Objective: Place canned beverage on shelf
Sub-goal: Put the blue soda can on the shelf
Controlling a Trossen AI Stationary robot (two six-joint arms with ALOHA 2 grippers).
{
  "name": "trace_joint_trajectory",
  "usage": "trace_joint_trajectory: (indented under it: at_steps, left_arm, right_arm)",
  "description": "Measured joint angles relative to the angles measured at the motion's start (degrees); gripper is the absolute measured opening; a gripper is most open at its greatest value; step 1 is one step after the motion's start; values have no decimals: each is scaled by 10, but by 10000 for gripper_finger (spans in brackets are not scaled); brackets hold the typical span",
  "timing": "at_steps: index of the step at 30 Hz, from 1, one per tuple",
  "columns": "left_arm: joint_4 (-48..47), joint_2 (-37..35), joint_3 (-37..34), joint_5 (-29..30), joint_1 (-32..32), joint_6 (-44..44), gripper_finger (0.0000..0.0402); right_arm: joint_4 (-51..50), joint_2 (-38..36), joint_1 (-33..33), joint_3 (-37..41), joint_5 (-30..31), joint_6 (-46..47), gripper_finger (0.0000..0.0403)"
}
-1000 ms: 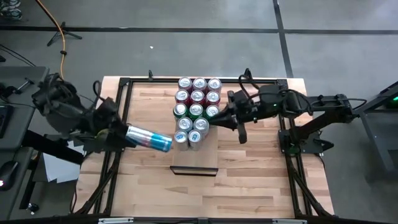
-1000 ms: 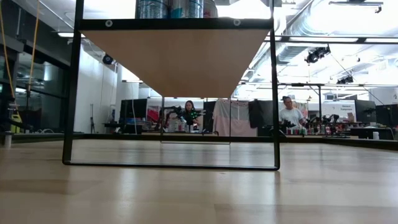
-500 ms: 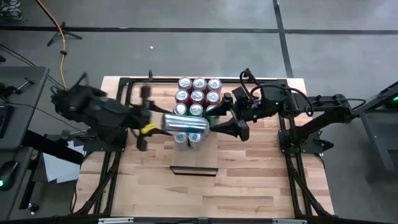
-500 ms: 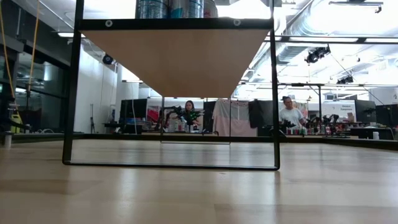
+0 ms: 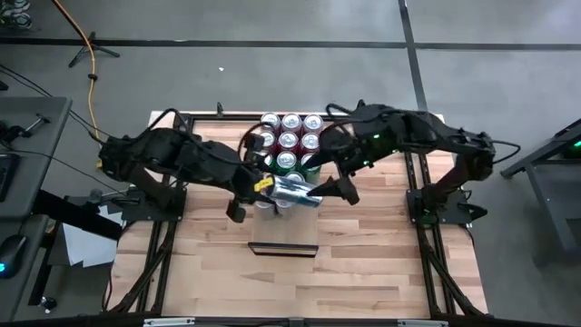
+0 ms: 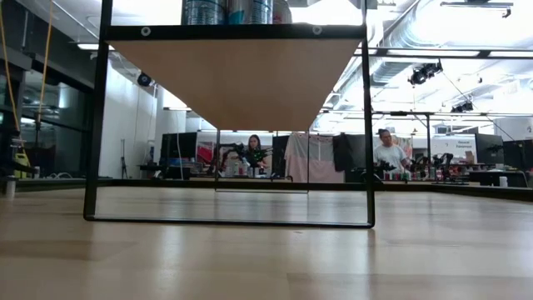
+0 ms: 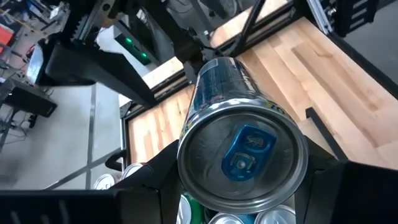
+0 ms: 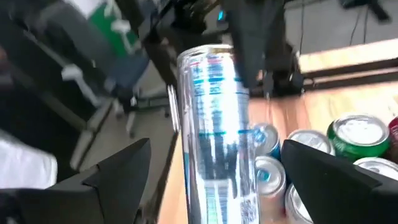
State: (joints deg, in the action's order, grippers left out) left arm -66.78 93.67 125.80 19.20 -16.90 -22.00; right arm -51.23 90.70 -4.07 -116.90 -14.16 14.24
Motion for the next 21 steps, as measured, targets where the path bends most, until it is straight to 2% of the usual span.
trace_joint_trajectory:
  at_steps: [8,16,21]
  left_arm:
    - [3,18,0,-3,4,-12,155]
    - [6,21,0,2,4,-27,156]
    - [6,21,0,12,4,-41,156]
  right_arm:
    - [-94,87,0,-106,-11,-44,348]
    - [-103,117,-1,-109,-68,-43,348]
    - [-99,122,-5,-109,-72,-48,345]
